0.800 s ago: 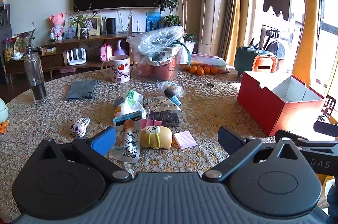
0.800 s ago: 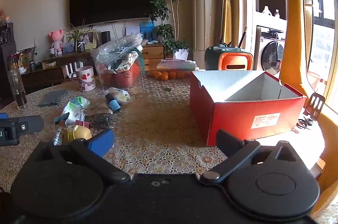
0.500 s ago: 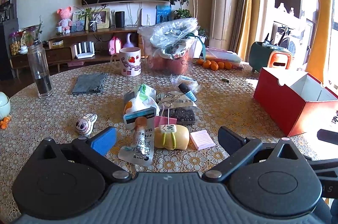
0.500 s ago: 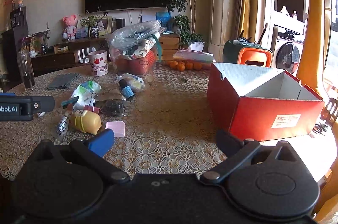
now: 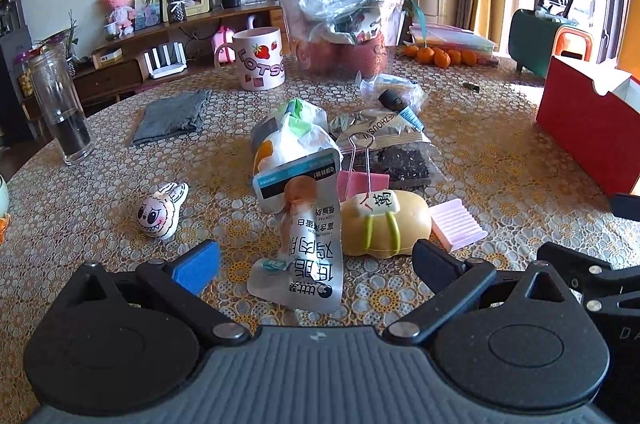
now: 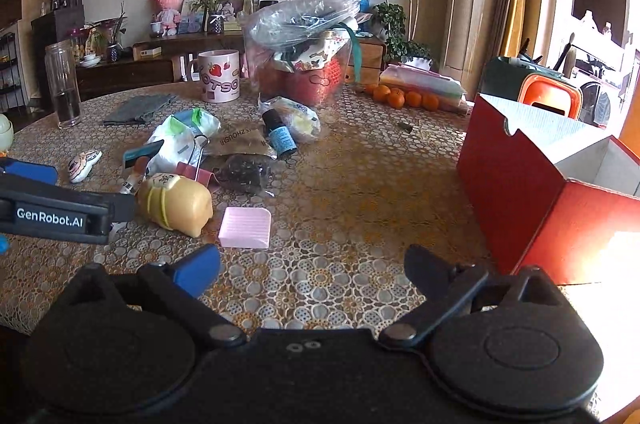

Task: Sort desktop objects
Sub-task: 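Reach the right gripper to the pink eraser and the left gripper to the white snack pouch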

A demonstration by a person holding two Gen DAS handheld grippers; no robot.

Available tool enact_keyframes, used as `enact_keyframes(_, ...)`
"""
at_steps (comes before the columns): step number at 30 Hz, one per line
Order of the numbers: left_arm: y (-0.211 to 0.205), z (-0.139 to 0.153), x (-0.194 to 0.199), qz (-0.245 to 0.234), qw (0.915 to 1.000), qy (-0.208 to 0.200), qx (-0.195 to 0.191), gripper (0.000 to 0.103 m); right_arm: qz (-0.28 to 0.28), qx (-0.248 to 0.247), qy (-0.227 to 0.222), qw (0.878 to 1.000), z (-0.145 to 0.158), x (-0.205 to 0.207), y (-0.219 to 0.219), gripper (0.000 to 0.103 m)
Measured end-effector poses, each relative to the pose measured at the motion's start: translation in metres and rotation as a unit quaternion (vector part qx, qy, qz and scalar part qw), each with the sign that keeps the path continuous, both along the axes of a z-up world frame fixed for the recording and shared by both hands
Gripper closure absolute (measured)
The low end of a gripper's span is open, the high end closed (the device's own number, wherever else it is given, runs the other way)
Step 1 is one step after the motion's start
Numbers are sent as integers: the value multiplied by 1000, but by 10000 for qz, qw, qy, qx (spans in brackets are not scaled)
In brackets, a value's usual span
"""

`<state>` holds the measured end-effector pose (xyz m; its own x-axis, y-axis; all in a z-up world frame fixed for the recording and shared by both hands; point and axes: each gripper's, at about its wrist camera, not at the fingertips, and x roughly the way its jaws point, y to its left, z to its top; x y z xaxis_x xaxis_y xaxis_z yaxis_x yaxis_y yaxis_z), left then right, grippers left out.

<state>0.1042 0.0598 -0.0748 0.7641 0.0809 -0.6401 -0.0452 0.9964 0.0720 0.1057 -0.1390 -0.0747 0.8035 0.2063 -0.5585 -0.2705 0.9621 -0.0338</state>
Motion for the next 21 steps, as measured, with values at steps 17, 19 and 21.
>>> enact_keyframes(17, 15, -34, 36, -468, 9975, 507, 179, 1, 368, -215, 301, 9986, -39, 46, 36, 17)
enact_keyframes(19, 16, -37, 40, -490, 9972, 540, 177, 1, 429, -196, 326, 9984, -39, 49, 39, 19)
enact_keyframes(21, 19, -37, 43, -470, 9973, 553, 111, 1, 471, -206, 342, 9981, -41, 51, 41, 21)
